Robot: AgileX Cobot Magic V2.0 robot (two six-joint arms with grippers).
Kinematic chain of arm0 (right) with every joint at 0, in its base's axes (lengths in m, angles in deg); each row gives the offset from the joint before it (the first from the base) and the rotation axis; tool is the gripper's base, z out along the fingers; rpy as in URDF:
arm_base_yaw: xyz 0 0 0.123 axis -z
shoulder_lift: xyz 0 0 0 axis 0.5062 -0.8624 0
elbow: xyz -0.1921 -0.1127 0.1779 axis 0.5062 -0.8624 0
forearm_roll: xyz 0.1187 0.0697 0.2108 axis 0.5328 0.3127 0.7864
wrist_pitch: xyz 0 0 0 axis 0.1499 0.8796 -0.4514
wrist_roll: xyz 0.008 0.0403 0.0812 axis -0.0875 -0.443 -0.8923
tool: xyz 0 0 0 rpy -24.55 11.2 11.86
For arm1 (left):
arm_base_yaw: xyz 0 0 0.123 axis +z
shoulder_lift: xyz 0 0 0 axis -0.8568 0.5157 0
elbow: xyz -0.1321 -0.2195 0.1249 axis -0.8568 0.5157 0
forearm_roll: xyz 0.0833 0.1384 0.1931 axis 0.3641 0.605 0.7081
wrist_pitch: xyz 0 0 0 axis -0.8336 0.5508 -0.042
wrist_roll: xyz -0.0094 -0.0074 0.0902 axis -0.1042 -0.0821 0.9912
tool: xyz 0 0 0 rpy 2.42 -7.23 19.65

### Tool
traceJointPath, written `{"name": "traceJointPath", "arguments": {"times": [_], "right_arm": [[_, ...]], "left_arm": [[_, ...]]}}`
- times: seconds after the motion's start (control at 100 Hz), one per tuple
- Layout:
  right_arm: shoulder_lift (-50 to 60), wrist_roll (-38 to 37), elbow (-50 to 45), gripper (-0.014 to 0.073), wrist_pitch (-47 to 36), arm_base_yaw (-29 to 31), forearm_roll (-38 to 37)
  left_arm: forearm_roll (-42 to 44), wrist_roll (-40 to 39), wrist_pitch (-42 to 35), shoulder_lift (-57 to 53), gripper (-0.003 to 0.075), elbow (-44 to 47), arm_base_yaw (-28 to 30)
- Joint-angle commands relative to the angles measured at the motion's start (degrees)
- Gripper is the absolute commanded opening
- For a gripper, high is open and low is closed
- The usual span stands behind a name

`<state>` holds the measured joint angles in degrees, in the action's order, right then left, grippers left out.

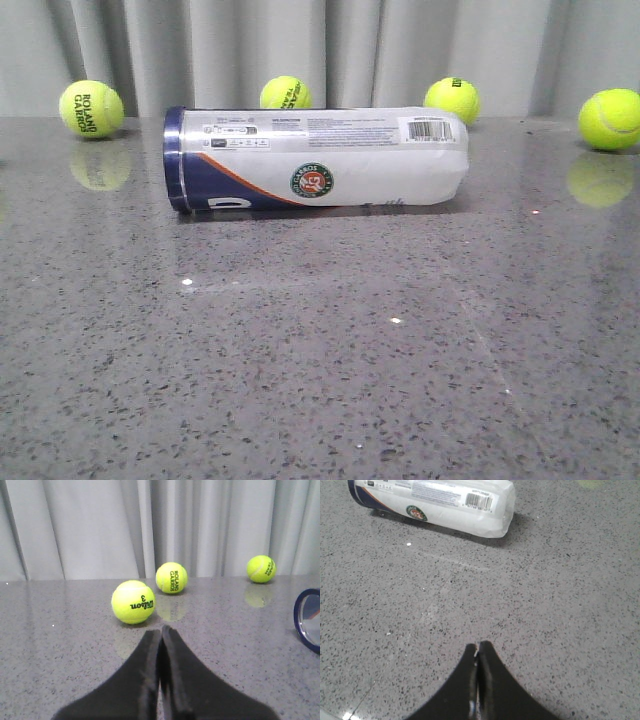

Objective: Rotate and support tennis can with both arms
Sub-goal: 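Open the right gripper and withdraw it from the can, then insert the left gripper into the can's open end and grip the rim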

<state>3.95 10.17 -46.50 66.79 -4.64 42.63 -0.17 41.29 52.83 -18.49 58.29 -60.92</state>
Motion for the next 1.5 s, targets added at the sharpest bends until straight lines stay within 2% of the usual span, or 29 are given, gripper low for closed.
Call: {"name": "traceJointPath", "arguments": {"times": [0.0, 0.18, 0.37, 0.64, 0.92, 0.97, 1.04, 1.19, 1.26, 1.36, 1.49], "right_arm": [[2.92, 0.01, -0.05, -0.0069, -4.7, -0.04, -1.18], [6.15, 0.01, -1.05, -0.0069, -4.64, -0.04, -1.18], [6.16, 0.01, -1.05, -0.0069, -4.24, -0.04, -1.18], [6.16, 0.01, -1.05, -0.0069, -4.24, -0.04, -1.18], [6.16, 0.01, -1.05, -0.0069, -4.24, -0.04, -1.18], [6.16, 0.01, -1.05, -0.0069, -4.24, -0.04, -1.18], [6.16, 0.01, -1.05, -0.0069, -4.24, -0.04, -1.18], [6.16, 0.01, -1.05, -0.0069, -4.24, -0.04, -1.18], [6.16, 0.01, -1.05, -0.0069, -4.24, -0.04, -1.18], [6.16, 0.01, -1.05, -0.0069, -4.24, -0.04, -1.18], [6.16, 0.01, -1.05, -0.0069, -4.24, -0.04, -1.18]], "left_arm": [[-0.82, -0.59, -6.98, -1.87, -0.002, 2.43, 0.08], [-5.28, -0.59, -6.88, -1.49, -0.002, -0.14, 0.08], [-5.28, -0.59, 1.63, 3.46, -0.002, -9.14, 0.08], [-5.05, -0.29, 14.49, 19.99, -0.002, -23.79, 0.08], [-5.16, 1.27, 21.71, 38.52, -0.001, -35.78, 0.08], [-5.44, 3.59, 21.84, 41.73, 0.002, -37.63, 0.08], [-6.83, 4.64, 21.97, 46.0, 0.0106, -39.77, 0.08], [-8.63, 4.64, 22.75, 53.93, 0.0393, -44.05, 0.08], [-10.93, 4.64, 24.25, 56.74, 0.0468, -45.78, 0.08], [-17.03, 5.56, 28.31, 61.39, 0.0482, -48.89, 0.08], [-27.28, 14.1, 32.42, 66.44, 0.0482, -51.95, 0.08]]}}
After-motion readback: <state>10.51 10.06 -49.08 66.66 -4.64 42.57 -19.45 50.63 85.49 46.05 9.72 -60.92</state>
